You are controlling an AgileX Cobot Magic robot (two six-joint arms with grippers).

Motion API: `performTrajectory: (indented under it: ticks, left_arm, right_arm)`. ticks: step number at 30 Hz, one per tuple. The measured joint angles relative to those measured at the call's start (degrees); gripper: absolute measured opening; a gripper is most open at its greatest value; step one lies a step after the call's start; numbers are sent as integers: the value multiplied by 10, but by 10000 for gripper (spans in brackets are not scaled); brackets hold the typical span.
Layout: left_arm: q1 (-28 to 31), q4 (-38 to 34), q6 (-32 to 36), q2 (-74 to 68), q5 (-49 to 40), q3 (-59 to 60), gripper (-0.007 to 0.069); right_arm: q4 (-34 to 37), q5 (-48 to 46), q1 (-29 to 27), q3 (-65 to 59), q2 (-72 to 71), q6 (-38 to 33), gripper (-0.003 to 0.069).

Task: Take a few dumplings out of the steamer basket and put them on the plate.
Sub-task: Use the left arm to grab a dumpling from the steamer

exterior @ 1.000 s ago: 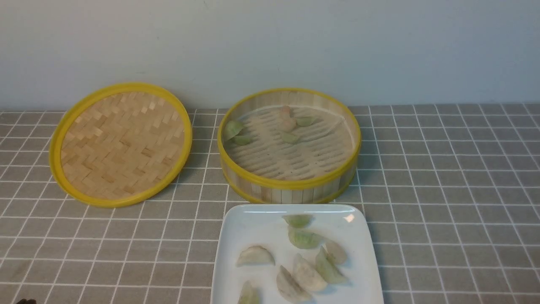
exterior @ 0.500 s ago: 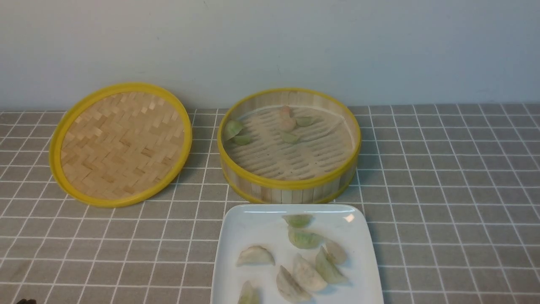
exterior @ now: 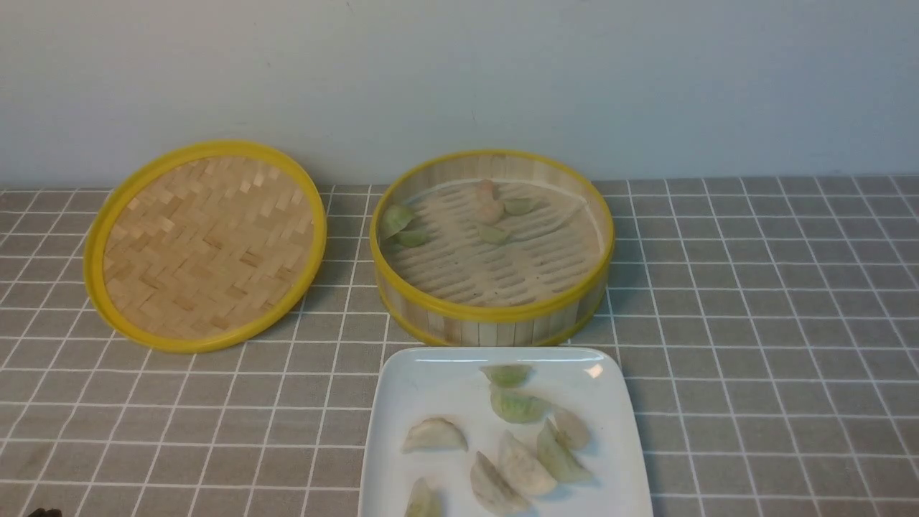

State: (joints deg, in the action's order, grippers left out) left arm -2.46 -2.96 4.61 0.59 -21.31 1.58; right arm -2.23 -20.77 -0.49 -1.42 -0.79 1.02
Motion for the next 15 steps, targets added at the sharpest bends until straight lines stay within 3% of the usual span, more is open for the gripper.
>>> performTrajectory:
  ticks: [7,15]
  left_arm:
    - [0,-8,-11,0,31,0,-5]
    - [0,-184,-93,0,213,0,-5]
  right_arm:
    - [0,0,0,0,0,0,-10]
    - [-2,0,0,0,0,0,-10]
